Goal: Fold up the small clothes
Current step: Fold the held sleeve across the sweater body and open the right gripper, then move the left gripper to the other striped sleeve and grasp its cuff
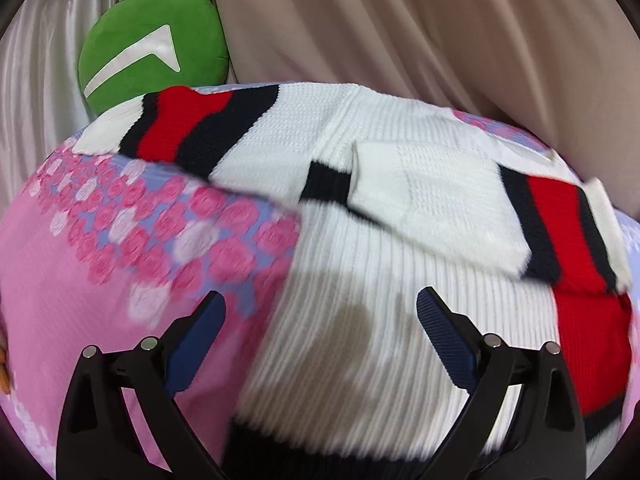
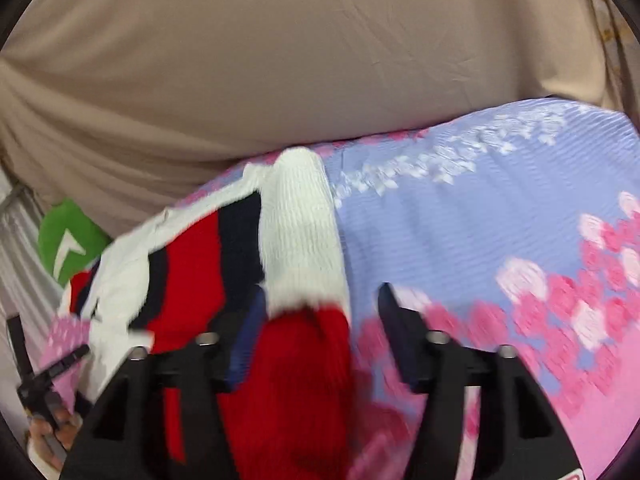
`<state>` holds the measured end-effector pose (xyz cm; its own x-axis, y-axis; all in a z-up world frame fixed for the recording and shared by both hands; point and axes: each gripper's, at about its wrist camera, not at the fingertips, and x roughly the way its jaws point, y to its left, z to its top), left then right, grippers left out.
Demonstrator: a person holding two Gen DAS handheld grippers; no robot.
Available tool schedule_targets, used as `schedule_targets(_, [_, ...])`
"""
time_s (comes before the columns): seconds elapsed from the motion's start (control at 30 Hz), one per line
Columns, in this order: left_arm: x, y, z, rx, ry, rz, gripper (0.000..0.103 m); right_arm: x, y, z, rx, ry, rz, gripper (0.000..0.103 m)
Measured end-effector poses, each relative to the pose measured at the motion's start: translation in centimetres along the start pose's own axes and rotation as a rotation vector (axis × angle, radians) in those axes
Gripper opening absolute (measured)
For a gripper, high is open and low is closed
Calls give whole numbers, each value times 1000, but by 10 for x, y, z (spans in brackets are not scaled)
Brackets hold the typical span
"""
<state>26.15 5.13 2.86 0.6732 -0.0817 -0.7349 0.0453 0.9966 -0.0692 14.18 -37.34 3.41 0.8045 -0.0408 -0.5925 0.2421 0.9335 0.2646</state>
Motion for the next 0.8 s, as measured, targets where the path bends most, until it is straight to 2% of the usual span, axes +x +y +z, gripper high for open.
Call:
schedule_targets(0.07, [-19, 14, -21, 16, 23, -40, 94, -22, 5, -26, -34, 51, -11, 64])
schedule_targets(0.13, [-31, 26, -42, 25, 67, -78, 94, -45, 7, -68, -52, 119, 3, 66])
schedule_targets(0.17, [-39, 32, -58, 22, 99, -109, 94, -58, 8, -87, -40, 165, -40, 66])
schedule_targets(0.2, [-43, 35, -68, 16, 118, -125, 94, -70, 12, -111, -53, 192, -40, 67])
schedule_targets(0.23, [-47, 39, -79, 11, 134, -145, 94, -80, 21, -131, -78, 161, -48, 67])
schedule_targets(0.27, [-54, 40, -88, 16, 128, -150, 95, -91, 30, -144, -109, 128, -62, 75])
schedule_targets(0.3, [-61, 38, -97, 28, 120, -155, 95, -95, 39, -154, -119, 154, -51, 80])
schedule_targets(0.4, [-67, 28, -106, 28, 121, -195, 93, -87, 63, -164, -130, 151, -18, 78])
schedule_targets(0.43, [-66, 26, -105, 19, 114, -202, 83, -81, 70, -162, -143, 148, -30, 70])
schedule_targets(0.47, [-67, 21, -104, 24, 101, -195, 69, -75, 77, -161, -151, 167, -38, 37])
schedule_targets(0.5, [-67, 19, -104, 31, 99, -169, 26, -71, 80, -160, -141, 172, -42, 13])
schedule_targets(0.53, [-67, 20, -104, 18, 110, -164, 13, -72, 81, -160, -101, 182, -27, 13])
schedule_targets(0.6, [-78, 31, -105, -20, 128, -211, 8, -89, 86, -161, -89, 143, -38, 12])
schedule_targets(0.67, [-102, 38, -111, -1, 106, -224, 6, -125, 89, -170, -92, 93, -39, 11])
schedule_targets(0.73, [-129, 43, -124, 42, 79, -218, 6, -152, 88, -181, -82, 80, -40, 11])
schedule_targets(0.8, [-149, 50, -144, 66, 99, -234, 5, -177, 85, -205, -80, 98, -60, 11])
